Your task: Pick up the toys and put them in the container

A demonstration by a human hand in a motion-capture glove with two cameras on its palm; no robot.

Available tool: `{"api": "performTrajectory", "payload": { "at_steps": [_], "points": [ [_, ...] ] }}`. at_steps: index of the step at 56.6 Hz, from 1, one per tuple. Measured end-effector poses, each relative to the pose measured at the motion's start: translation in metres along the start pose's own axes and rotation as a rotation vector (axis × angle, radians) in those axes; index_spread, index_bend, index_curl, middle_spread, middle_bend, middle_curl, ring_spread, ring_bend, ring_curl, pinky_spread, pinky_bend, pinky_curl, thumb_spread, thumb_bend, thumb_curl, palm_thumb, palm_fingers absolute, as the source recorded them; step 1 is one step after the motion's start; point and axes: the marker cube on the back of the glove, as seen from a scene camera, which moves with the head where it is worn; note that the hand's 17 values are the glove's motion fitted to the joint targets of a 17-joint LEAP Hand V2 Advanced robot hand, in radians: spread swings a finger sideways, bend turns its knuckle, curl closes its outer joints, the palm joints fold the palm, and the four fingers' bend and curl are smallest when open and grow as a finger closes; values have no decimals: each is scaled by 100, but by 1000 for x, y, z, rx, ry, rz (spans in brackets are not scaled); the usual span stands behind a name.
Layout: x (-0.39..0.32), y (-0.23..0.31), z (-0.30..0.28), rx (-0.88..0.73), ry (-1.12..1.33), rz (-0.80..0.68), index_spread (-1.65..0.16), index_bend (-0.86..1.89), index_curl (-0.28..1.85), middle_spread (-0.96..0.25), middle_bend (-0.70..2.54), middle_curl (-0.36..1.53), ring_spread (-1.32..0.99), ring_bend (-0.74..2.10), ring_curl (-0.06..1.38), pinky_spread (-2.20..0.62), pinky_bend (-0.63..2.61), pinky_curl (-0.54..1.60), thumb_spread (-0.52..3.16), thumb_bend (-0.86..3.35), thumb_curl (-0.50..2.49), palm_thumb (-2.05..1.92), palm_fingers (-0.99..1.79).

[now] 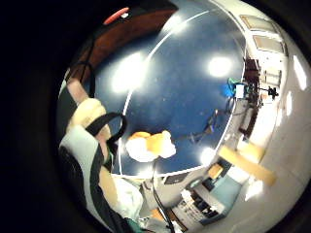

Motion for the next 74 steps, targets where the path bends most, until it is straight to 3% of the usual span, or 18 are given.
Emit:
{"api": "performTrajectory", "payload": {
  "at_steps": [2, 5, 7, 14, 22, 27, 29, 30, 32, 33, 34, 39, 42, 47, 53, 57, 62, 74],
  "points": [
    [-4, -3, -12, 34, -19, -44, -34, 17, 24, -28, 55, 58, -41, 94, 49, -40, 106, 42, 62, 2, 84, 75, 99],
    [-4, -21, -29, 95, 8, 145, -34, 17, 24, -28, 55, 59, -41, 94, 49, -40, 106, 42, 61, 1, 85, 75, 99],
    [-9, -30, -38, 139, 12, 175, -34, 17, 24, -28, 54, 59, -40, 94, 49, -40, 106, 43, 60, 0, 86, 75, 99],
    [5, -47, -51, 297, 35, -181, -35, 17, 25, -29, 53, 62, -40, 93, 49, -40, 107, 43, 59, -1, 89, 76, 99],
    [-67, -75, -48, 468, -71, -170, -35, 17, 26, -30, 50, 65, -40, 92, 50, -39, 108, 43, 59, -1, 91, 75, 98],
    [-79, -95, -38, 481, -156, 3, -35, 14, 25, -30, 46, 66, -39, 90, 50, -39, 112, 44, 63, -2, 91, 72, 91],
    [-71, -103, -33, 429, -199, 76, -34, 15, 26, -29, 43, 65, -38, 88, 49, -37, 108, 43, 76, -6, 87, 63, 79],
    [-67, -107, -31, 395, -238, 127, -33, 15, 27, -27, 39, 64, -36, 72, 45, -32, 107, 44, 84, -13, 81, 49, 44],
    [-55, -112, -29, 337, -305, 190, -31, 18, 31, -26, 39, 65, -32, 68, 48, -27, 110, 47, 91, -11, 76, 41, 30],
    [-52, -113, -28, 321, -324, 194, -30, 16, 30, -22, 28, 61, -26, 50, 43, -21, 110, 47, 92, -16, 72, 28, -11],
    [-52, -113, -28, 314, -332, 187, -29, 17, 32, -18, 23, 60, -22, 44, 44, -18, 113, 50, 93, -17, 69, 21, -27],
    [-53, -107, -28, 338, -316, 169, -24, 11, 28, -9, 10, 50, -10, 19, 31, -7, 107, 41, 98, -10, 60, 4, -36],
    [-23, -101, -32, 332, -341, 178, -23, 10, 26, -6, 8, 45, -6, 15, 27, -2, 106, 39, 100, -7, 56, 0, -33],
    [-17, -76, -29, 338, -223, 52, -22, 9, 25, -3, 10, 40, -1, 15, 24, 3, 103, 37, 103, -4, 52, -2, -31],
    [73, -52, -22, 357, -19, 106, -21, 10, 24, -1, 11, 36, 1, 16, 24, 6, 101, 36, 105, -3, 48, -2, -29],
    [51, -29, -23, 364, -48, 185, -21, 10, 23, -1, 11, 34, 2, 17, 24, 8, 100, 35, 106, -3, 46, -1, -28],
    [12, 20, -16, 349, -84, 113, -22, 10, 22, -1, 13, 32, 3, 17, 24, 9, 97, 34, 108, -3, 43, -1, -26],
    [86, 103, 46, 254, -38, 223, -23, 13, 23, 0, 13, 28, 3, 15, 23, 9, 93, 33, 110, -2, 40, 0, -23]
  ]
}}
